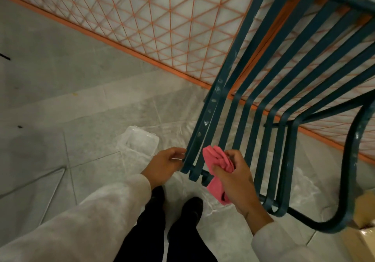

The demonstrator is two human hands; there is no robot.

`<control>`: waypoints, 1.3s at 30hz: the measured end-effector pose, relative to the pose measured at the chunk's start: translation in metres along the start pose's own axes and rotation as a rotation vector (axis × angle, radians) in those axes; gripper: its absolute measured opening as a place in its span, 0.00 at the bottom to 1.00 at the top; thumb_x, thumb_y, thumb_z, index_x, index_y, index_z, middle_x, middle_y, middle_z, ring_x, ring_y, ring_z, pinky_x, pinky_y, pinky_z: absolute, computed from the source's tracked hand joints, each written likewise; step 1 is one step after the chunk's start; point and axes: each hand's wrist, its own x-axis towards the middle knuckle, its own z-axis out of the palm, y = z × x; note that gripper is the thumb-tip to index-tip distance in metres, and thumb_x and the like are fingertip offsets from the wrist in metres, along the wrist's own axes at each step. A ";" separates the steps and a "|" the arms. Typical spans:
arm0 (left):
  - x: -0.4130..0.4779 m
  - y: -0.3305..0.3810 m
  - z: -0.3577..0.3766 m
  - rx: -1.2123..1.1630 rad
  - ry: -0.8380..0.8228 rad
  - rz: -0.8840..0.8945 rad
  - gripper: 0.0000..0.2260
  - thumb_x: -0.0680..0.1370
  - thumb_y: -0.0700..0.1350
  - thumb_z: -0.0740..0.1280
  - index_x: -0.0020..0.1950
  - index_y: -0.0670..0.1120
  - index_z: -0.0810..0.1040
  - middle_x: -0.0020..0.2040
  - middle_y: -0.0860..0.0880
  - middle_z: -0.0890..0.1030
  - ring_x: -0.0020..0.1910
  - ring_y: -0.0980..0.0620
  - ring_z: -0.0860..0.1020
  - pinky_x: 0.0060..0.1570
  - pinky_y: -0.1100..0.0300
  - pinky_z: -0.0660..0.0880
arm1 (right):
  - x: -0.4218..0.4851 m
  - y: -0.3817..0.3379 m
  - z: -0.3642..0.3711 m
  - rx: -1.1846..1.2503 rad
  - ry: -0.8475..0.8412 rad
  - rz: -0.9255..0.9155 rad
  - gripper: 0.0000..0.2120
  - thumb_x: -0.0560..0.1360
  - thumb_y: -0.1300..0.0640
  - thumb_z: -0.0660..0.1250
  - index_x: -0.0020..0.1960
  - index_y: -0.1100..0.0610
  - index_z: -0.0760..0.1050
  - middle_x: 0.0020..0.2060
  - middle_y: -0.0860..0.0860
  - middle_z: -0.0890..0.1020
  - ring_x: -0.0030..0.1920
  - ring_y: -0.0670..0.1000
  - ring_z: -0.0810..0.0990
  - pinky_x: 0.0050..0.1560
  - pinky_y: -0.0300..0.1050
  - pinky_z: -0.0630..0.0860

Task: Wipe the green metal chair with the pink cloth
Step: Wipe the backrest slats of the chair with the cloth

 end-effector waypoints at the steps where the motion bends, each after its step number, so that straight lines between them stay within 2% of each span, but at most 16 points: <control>1: 0.000 -0.002 0.002 0.003 0.006 0.016 0.16 0.78 0.35 0.65 0.62 0.52 0.76 0.57 0.52 0.81 0.59 0.52 0.79 0.63 0.55 0.74 | 0.002 0.001 0.000 -0.023 -0.004 -0.033 0.13 0.75 0.54 0.74 0.54 0.45 0.72 0.49 0.43 0.79 0.49 0.44 0.80 0.44 0.36 0.75; 4: 0.008 -0.010 0.006 -0.019 0.043 0.063 0.16 0.78 0.34 0.66 0.63 0.49 0.77 0.57 0.50 0.82 0.57 0.53 0.80 0.63 0.54 0.75 | 0.014 0.000 -0.003 -0.150 -0.014 -0.155 0.17 0.77 0.55 0.72 0.62 0.46 0.71 0.52 0.41 0.77 0.47 0.39 0.80 0.37 0.28 0.75; 6: 0.014 -0.012 0.008 -0.044 0.056 0.074 0.16 0.78 0.34 0.66 0.61 0.51 0.78 0.56 0.51 0.83 0.57 0.53 0.81 0.63 0.54 0.76 | 0.027 0.000 -0.003 -0.241 -0.017 -0.279 0.22 0.78 0.58 0.71 0.69 0.46 0.71 0.56 0.42 0.76 0.49 0.37 0.78 0.40 0.21 0.73; 7: 0.017 -0.013 0.008 -0.045 0.059 0.078 0.16 0.77 0.35 0.67 0.60 0.53 0.78 0.56 0.52 0.83 0.56 0.53 0.81 0.63 0.53 0.76 | 0.032 0.000 -0.001 -0.291 -0.011 -0.361 0.23 0.78 0.59 0.70 0.71 0.47 0.71 0.56 0.43 0.76 0.51 0.39 0.77 0.43 0.22 0.74; 9: 0.023 -0.015 0.011 -0.042 0.053 0.080 0.16 0.77 0.36 0.68 0.58 0.55 0.77 0.55 0.53 0.83 0.56 0.54 0.82 0.63 0.53 0.76 | 0.044 0.000 0.003 -0.389 0.019 -0.505 0.24 0.78 0.60 0.70 0.72 0.49 0.72 0.56 0.43 0.75 0.53 0.43 0.78 0.49 0.32 0.80; 11: 0.027 -0.019 0.013 -0.038 0.042 0.075 0.16 0.77 0.37 0.68 0.60 0.55 0.77 0.56 0.53 0.83 0.55 0.55 0.81 0.63 0.54 0.76 | 0.057 0.001 0.010 -0.496 0.036 -0.615 0.25 0.76 0.62 0.71 0.72 0.51 0.73 0.58 0.47 0.75 0.53 0.45 0.78 0.52 0.44 0.83; 14: 0.031 -0.024 0.017 -0.019 0.054 0.087 0.17 0.77 0.38 0.68 0.63 0.52 0.76 0.55 0.53 0.83 0.55 0.55 0.82 0.61 0.56 0.77 | 0.070 0.002 0.020 -0.661 0.038 -0.713 0.26 0.72 0.67 0.73 0.68 0.54 0.76 0.62 0.52 0.75 0.54 0.53 0.80 0.51 0.51 0.84; 16: 0.032 -0.027 0.020 -0.008 0.073 0.103 0.18 0.77 0.37 0.68 0.64 0.51 0.76 0.55 0.52 0.83 0.54 0.55 0.81 0.57 0.64 0.77 | 0.075 0.008 0.024 -0.776 0.064 -0.790 0.26 0.67 0.71 0.74 0.64 0.56 0.79 0.63 0.54 0.78 0.52 0.58 0.82 0.49 0.56 0.83; 18: 0.035 -0.031 0.022 0.007 0.100 0.119 0.18 0.77 0.37 0.68 0.64 0.51 0.76 0.54 0.51 0.83 0.53 0.58 0.81 0.48 0.74 0.76 | 0.076 0.017 0.028 -0.865 0.101 -0.846 0.29 0.63 0.73 0.76 0.62 0.58 0.80 0.62 0.55 0.81 0.49 0.61 0.83 0.46 0.59 0.83; 21: 0.037 -0.033 0.023 0.029 0.112 0.124 0.17 0.77 0.39 0.69 0.63 0.53 0.76 0.54 0.53 0.82 0.52 0.59 0.80 0.44 0.77 0.74 | 0.072 0.028 0.030 -0.904 0.103 -0.841 0.32 0.61 0.73 0.77 0.63 0.59 0.80 0.64 0.54 0.81 0.52 0.62 0.84 0.50 0.59 0.81; 24: 0.040 -0.036 0.021 0.035 0.096 0.108 0.17 0.77 0.41 0.69 0.64 0.54 0.76 0.56 0.53 0.82 0.55 0.56 0.80 0.56 0.65 0.76 | 0.064 0.033 0.033 -0.889 0.074 -0.836 0.31 0.60 0.73 0.78 0.62 0.58 0.81 0.62 0.54 0.82 0.51 0.63 0.84 0.52 0.58 0.81; 26: 0.040 -0.036 0.020 0.011 0.078 0.094 0.17 0.77 0.41 0.69 0.64 0.55 0.76 0.57 0.52 0.82 0.57 0.54 0.80 0.60 0.59 0.76 | 0.064 0.028 0.033 -0.846 0.080 -0.832 0.27 0.61 0.73 0.77 0.58 0.59 0.82 0.60 0.54 0.83 0.49 0.63 0.85 0.51 0.58 0.81; 28: 0.039 -0.036 0.019 -0.022 0.063 0.092 0.18 0.77 0.40 0.69 0.64 0.55 0.76 0.56 0.51 0.82 0.56 0.54 0.80 0.58 0.62 0.76 | 0.072 0.018 0.033 -0.802 0.106 -0.817 0.23 0.63 0.72 0.77 0.57 0.60 0.83 0.57 0.55 0.84 0.48 0.63 0.85 0.52 0.57 0.81; 31: 0.038 -0.035 0.018 -0.051 0.043 0.104 0.18 0.77 0.38 0.69 0.64 0.53 0.77 0.54 0.50 0.82 0.54 0.54 0.81 0.53 0.66 0.77 | 0.081 0.009 0.035 -0.764 0.141 -0.779 0.25 0.61 0.73 0.78 0.58 0.62 0.82 0.56 0.58 0.85 0.50 0.62 0.85 0.60 0.53 0.73; 36: 0.041 -0.035 0.015 0.003 0.016 0.118 0.17 0.77 0.40 0.69 0.63 0.55 0.76 0.56 0.54 0.83 0.56 0.58 0.80 0.59 0.61 0.76 | 0.051 0.029 0.034 -0.842 0.103 -0.879 0.31 0.55 0.73 0.82 0.57 0.62 0.83 0.57 0.57 0.85 0.55 0.59 0.85 0.60 0.54 0.71; 39: 0.043 -0.037 0.014 0.032 0.022 0.114 0.18 0.77 0.42 0.69 0.64 0.57 0.75 0.56 0.54 0.82 0.57 0.57 0.79 0.61 0.59 0.75 | 0.059 0.027 0.030 -0.788 0.101 -0.885 0.30 0.56 0.73 0.81 0.57 0.62 0.83 0.56 0.57 0.85 0.51 0.59 0.86 0.58 0.56 0.76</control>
